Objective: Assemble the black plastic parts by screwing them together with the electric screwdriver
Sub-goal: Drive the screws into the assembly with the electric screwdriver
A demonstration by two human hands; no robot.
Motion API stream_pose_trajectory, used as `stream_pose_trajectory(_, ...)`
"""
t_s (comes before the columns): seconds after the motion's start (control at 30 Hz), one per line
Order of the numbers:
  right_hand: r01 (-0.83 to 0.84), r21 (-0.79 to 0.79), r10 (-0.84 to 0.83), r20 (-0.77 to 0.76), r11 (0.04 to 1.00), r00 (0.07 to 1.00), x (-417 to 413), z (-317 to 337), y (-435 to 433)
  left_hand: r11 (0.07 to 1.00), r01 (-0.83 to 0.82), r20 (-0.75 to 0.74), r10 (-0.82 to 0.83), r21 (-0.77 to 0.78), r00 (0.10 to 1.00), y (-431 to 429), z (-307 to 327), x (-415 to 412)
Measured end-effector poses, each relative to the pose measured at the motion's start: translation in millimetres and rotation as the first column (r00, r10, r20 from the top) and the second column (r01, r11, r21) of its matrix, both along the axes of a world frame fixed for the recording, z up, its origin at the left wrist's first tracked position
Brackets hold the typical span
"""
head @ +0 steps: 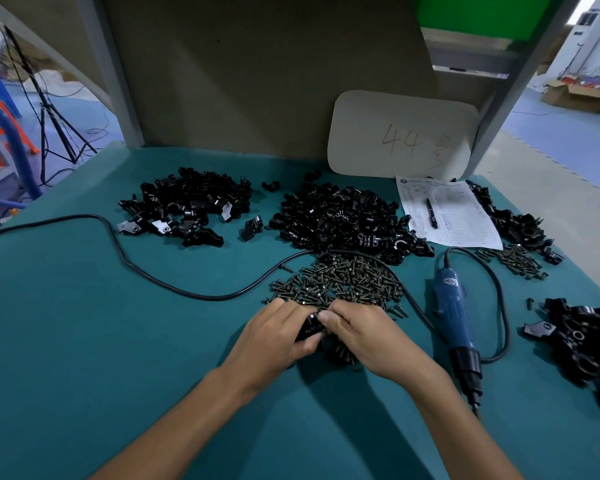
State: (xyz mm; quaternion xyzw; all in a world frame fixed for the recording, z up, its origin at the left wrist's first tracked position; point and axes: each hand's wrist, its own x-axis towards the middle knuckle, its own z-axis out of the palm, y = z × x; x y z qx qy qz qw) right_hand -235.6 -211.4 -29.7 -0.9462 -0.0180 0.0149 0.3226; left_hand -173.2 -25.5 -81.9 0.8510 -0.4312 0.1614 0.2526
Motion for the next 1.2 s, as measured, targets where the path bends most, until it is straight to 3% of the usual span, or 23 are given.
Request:
stream_pose_trajectory(0.13, 0.01, 0.035, -0.01, -0.022, 0.999, 1.0, -3.5, -0.7, 3.7, 1.0, 0.009, 0.017, -0.009, 0.011, 1.0, 0.4, 0.2, -0.4)
stream_pose_trajectory(0.23, 0.074, -0.048, -0.075, -0.018, 0.996, 0.997, -6.2, 2.3, -3.2, 1.0, 0.004, -0.012, -0.004, 0.017, 1.0, -0.3, 1.4, -0.6)
stream_pose_trajectory(0.33, 0.325, -0.19, -0.313, 0.093, 0.926, 0.945, -13.0, 7.7, -43.1, 0.999, -0.047, -0.019, 0.047, -0.001, 0.999, -0.9, 1.4, -1.6)
stream_pose_trajectory(0.4, 0.563, -0.287, -0.538, 0.167, 0.775, 0.826, -26.1, 6.7, -81.6, 0.997, -0.074, -0.047, 0.073, -0.017, 0.996, -1.8, 0.4, -2.0)
stream_pose_trajectory(0.47, 0.636, -0.386, -0.661, 0.086, 0.668, 0.746, -38.7, 1.2, -111.4, 0.996, -0.088, -0.066, 0.087, -0.022, 0.994, -3.0, -0.7, -1.3)
stream_pose_trajectory(0.57, 0.622, -0.43, -0.728, -0.134, 0.654, 0.673, -43.1, -6.8, -131.1, 0.996, -0.088, -0.067, 0.086, -0.017, 0.994, -3.8, -1.4, -0.1)
stream_pose_trajectory(0.63, 0.659, -0.286, -0.714, -0.176, 0.696, 0.677, -41.0, -9.4, -139.9, 0.997, -0.081, -0.078, 0.08, -0.01, 0.994, -2.8, -2.5, 0.4)
stream_pose_trajectory(0.7, 0.734, 0.129, -0.699, -0.233, 0.667, 0.676, -38.9, -8.6, -145.5, 0.997, -0.081, -0.098, 0.08, -0.01, 0.992, -1.8, -2.7, 0.4)
stream_pose_trajectory(0.77, 0.736, 0.543, -0.708, -0.323, 0.405, 0.628, -34.4, -6.6, -147.2, 0.996, -0.083, -0.091, 0.082, -0.011, 0.993, -2.7, -2.2, 0.1)
stream_pose_trajectory(0.83, 0.614, 0.786, -0.69, -0.401, 0.078, 0.602, -28.0, -2.7, -140.1, 0.997, -0.071, -0.052, 0.071, -0.013, 0.996, -4.2, -1.8, 0.0)
stream_pose_trajectory(0.9, 0.424, 0.894, -0.656, -0.407, -0.143, 0.635, -20.1, -2.2, -129.7, 0.998, -0.063, -0.001, 0.063, -0.022, 0.998, -4.7, -2.3, 0.2)
stream_pose_trajectory(0.97, 0.291, 0.926, -0.636, -0.378, -0.243, 0.673, -13.1, -5.2, -116.6, 0.998, -0.059, 0.032, 0.06, -0.02, 0.998, -4.5, -2.6, 0.7)
stream_pose_trajectory(1.1, 0.204, 0.934, -0.587, -0.345, -0.294, 0.733, -3.4, -18.6, -89.6, 0.999, -0.044, 0.066, 0.045, -0.014, 0.997, -4.3, -5.6, 1.8)
stream_pose_trajectory(1.2, 0.208, 0.939, -0.563, -0.331, -0.273, 0.757, 1.6, -29.3, -75.4, 0.999, -0.042, 0.065, 0.043, -0.011, 0.997, -4.6, -5.8, 2.5)
